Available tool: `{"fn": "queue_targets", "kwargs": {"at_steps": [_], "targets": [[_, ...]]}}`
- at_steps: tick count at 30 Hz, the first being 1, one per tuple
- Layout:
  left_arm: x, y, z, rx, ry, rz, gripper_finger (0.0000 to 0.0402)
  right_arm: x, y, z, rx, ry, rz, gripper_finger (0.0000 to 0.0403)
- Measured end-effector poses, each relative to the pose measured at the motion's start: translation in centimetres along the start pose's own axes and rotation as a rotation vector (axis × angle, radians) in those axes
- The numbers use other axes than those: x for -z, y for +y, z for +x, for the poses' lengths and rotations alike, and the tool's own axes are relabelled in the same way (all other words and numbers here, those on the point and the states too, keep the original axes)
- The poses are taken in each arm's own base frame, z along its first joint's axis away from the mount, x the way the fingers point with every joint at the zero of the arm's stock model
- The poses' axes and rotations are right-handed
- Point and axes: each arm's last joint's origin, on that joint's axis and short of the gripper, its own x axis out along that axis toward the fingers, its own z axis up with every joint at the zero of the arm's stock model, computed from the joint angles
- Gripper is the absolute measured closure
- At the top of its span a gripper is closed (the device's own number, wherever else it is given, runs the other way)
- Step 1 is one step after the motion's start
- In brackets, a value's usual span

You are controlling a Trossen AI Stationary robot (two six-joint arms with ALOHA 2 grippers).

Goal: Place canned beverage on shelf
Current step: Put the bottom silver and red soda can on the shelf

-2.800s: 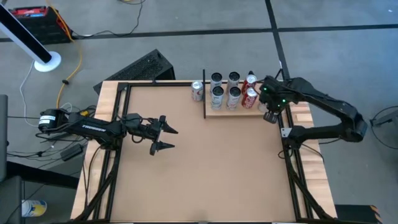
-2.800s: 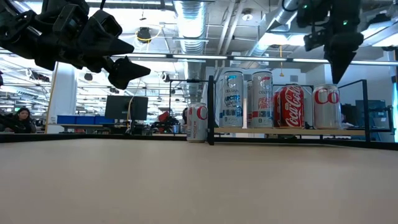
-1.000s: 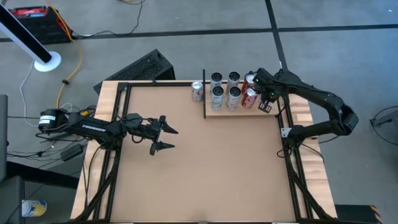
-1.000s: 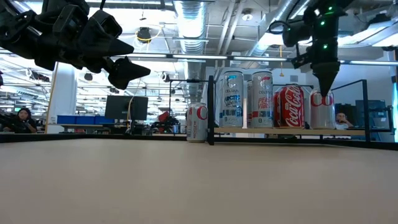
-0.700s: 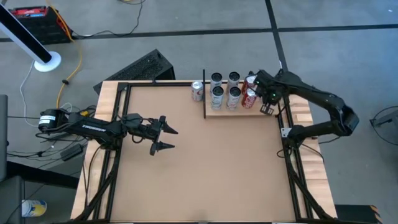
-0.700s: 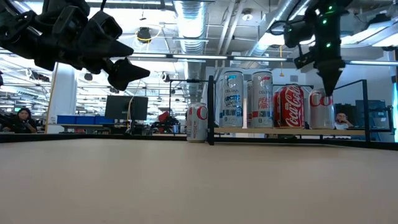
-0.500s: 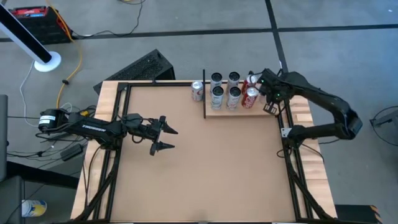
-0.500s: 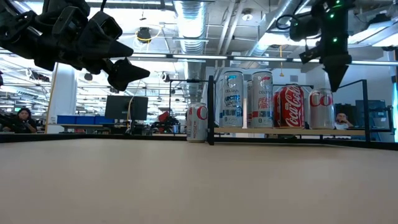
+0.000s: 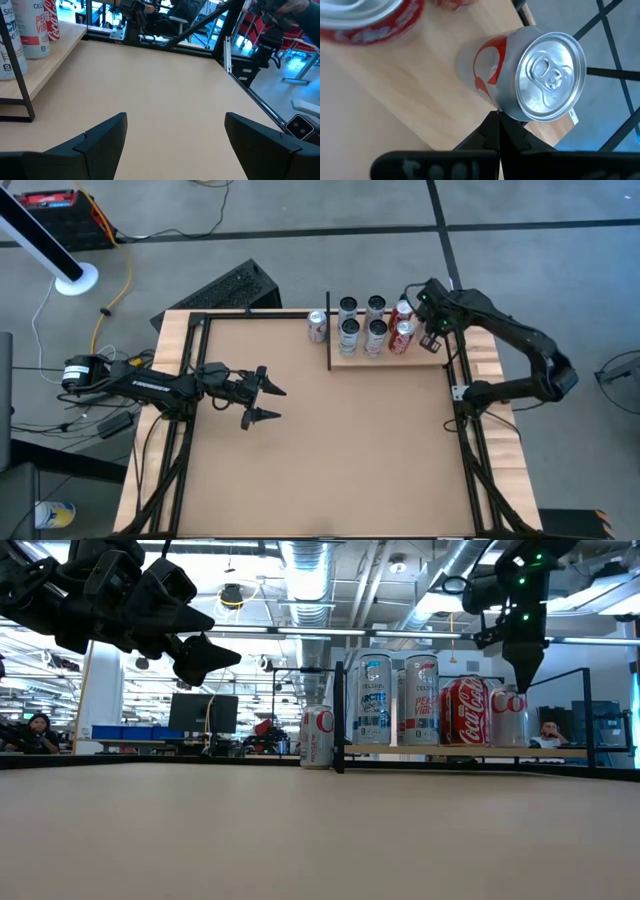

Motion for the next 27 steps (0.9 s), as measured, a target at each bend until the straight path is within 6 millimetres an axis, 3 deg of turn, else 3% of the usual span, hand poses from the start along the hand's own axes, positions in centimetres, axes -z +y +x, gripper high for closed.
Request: {"fn": "queue_targets", "kwargs": {"at_steps": [13,27], "targets": [[0.0,0.0,0.0,0.0,0.0,0.001,0.0081,-1.2,-0.7,1.6,0.034,0.004,0.006,0.0385],[0.0,0.0,0.0,-0.011,-0.002,0.004,0.0081,-1.5,-0.9,1.6,0.074,-0.019,-0.008,0.0385]]}}
